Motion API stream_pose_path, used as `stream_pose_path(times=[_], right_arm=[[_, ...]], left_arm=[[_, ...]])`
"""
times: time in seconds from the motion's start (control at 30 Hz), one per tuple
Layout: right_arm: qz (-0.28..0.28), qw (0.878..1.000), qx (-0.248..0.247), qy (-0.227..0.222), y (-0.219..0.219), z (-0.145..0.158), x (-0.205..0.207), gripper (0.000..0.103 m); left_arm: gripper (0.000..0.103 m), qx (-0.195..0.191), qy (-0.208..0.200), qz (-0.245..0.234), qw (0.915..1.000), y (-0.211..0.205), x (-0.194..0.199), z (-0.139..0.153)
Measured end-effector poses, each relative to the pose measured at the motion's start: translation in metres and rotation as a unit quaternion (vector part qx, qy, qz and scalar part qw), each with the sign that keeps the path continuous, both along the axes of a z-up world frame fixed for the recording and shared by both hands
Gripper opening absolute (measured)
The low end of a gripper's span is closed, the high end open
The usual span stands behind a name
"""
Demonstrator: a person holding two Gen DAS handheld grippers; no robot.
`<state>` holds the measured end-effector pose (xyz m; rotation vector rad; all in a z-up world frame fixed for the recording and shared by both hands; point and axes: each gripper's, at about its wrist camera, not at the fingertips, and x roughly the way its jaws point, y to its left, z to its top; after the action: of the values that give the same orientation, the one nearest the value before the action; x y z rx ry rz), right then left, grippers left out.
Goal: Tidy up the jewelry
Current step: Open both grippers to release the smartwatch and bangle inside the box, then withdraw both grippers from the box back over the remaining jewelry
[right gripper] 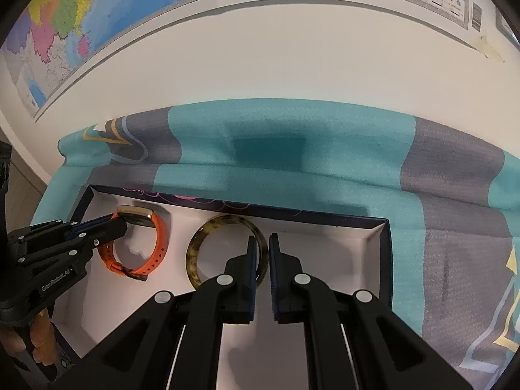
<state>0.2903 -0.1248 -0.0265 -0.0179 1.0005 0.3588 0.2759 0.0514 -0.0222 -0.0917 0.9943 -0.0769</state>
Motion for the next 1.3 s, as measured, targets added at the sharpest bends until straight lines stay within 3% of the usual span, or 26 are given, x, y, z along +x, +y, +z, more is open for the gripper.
stream_pose_path(times=[0.23, 0.5, 0.7, 0.93, 1.03, 1.3], right_arm=[[-0.008, 1.000, 0.011, -0.010, -0.007, 0.005, -0.005, 0.013], [-0.006, 0.997, 0.058, -0.054, -0.010, 0.028, -0.037, 0.023], [0.012, 0.993, 0.067, -0.096, -0.004, 0.045, -0.075, 0.034], [0.026, 0.991, 0.054, -0.124, 0.002, 0.058, -0.118, 0.037], [0.025, 0.989, 0.053, -0.133, 0.000, 0.063, -0.134, 0.040], [0.010, 0.989, 0.044, -0.144, -0.010, 0.066, -0.168, 0.041]], left_arm=[[0.010, 0.006, 0.019, 0.006, 0.9998, -0.002, 0.008, -0.005], [0.025, 0.017, 0.013, 0.010, 0.9997, -0.001, 0.006, -0.003], [0.043, 0.046, -0.043, 0.025, 0.9977, 0.002, -0.016, 0.011], [0.047, 0.089, -0.104, 0.062, 0.9886, 0.016, -0.053, 0.031], [0.053, 0.093, -0.120, 0.065, 0.9863, 0.020, -0.068, 0.040], [0.054, 0.098, -0.140, 0.064, 0.9831, 0.014, -0.100, 0.054]])
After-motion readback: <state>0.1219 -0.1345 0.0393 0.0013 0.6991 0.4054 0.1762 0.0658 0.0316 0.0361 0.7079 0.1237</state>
